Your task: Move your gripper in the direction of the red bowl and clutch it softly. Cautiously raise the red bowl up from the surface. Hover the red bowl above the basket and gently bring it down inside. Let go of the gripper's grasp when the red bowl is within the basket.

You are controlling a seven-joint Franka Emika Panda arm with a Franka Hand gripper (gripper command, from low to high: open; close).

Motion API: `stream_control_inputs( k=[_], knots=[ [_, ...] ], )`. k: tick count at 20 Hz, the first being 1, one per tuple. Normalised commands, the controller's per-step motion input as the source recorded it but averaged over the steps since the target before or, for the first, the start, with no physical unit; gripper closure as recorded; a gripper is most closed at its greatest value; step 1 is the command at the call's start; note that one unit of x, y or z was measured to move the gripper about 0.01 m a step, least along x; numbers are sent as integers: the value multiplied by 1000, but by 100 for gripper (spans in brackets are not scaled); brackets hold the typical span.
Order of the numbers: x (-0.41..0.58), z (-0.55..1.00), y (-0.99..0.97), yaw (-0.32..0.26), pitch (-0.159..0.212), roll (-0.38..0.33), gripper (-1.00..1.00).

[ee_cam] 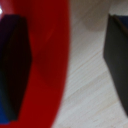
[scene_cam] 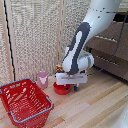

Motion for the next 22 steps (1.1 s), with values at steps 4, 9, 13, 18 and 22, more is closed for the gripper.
stream_control_inputs(
  k=[4,9,13,18,22],
  knots=[
    [34,0,0,-3,-13,0,100],
    [134,197,0,-19,4,23,100],
    [273,605,-24,13,54,59,100],
    [333,726,-16,37,117,70,100],
    [360,769,-21,42,132,79,100]
  ],
)
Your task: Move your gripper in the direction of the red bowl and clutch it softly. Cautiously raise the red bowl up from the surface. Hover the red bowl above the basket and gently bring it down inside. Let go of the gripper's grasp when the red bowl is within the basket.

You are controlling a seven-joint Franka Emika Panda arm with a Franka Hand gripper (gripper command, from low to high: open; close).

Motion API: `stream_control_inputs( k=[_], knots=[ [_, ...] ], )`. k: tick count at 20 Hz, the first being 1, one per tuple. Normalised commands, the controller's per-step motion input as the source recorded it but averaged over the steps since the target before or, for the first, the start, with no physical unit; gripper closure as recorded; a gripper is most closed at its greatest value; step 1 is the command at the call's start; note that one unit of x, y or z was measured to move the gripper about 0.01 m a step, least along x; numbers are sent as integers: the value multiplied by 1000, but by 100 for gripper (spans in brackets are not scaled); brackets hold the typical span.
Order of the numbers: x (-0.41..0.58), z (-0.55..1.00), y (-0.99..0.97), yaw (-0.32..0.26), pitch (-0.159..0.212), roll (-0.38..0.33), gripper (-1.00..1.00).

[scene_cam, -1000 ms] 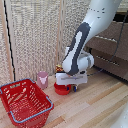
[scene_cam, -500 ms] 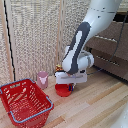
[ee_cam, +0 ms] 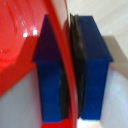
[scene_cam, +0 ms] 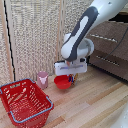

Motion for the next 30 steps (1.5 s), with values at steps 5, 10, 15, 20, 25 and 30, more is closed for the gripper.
stream_control_inputs(
  k=[5,10,15,20,25,30],
  knots=[
    [302,806,3,42,125,74,100],
    [63,673,371,26,96,28,100],
    [-9,522,694,11,12,10,100],
    [-49,346,876,3,0,0,100],
    [-43,206,954,0,-4,0,100],
    [-22,102,971,0,-8,0,100]
  ],
)
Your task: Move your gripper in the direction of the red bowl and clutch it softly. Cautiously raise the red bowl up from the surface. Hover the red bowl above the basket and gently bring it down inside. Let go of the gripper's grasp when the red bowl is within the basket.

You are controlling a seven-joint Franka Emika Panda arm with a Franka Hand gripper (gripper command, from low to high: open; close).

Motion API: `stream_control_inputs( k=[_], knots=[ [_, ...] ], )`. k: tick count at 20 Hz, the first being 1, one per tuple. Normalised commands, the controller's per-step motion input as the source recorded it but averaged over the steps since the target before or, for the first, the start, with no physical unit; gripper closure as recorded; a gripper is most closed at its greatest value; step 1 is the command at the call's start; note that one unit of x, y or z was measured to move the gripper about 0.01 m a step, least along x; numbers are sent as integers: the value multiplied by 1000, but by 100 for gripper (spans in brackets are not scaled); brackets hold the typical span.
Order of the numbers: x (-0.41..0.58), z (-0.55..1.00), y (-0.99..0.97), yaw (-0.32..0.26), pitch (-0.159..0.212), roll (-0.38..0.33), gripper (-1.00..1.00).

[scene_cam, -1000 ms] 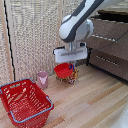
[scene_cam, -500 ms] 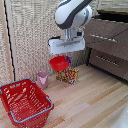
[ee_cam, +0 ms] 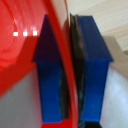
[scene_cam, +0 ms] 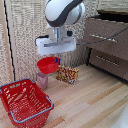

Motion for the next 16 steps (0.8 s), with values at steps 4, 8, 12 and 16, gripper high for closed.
stream_control_inputs(
  k=[4,8,12,16],
  knots=[
    [-2,36,984,0,-6,-2,100],
    [24,-241,1000,0,1,-42,100],
    [164,-449,779,0,17,-42,100],
    [91,-569,250,9,1,-2,100]
  ],
)
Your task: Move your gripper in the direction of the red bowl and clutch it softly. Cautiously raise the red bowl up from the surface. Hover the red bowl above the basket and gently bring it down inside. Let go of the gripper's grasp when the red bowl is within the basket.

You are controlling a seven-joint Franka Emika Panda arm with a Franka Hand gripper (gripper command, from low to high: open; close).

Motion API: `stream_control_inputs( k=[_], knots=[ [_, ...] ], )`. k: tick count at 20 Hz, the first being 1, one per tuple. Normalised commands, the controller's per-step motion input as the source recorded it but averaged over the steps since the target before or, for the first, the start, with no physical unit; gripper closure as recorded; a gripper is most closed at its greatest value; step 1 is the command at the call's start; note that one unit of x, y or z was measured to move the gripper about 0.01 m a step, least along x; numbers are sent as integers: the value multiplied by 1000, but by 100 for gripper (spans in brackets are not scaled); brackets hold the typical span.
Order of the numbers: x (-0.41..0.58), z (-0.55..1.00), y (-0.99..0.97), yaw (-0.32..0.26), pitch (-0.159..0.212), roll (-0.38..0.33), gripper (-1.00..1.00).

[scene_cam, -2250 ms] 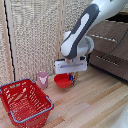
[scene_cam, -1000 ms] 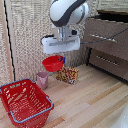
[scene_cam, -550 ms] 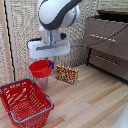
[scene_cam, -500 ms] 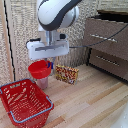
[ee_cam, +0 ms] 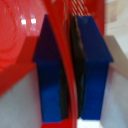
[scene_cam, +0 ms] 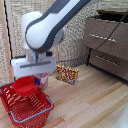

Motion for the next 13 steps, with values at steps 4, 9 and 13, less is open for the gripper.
stream_control_inputs(
  k=[4,9,13],
  knots=[
    [-1,-301,136,3,-5,2,-100],
    [1,13,73,0,0,34,-100],
    [176,298,-61,-91,9,81,-100]
  ],
)
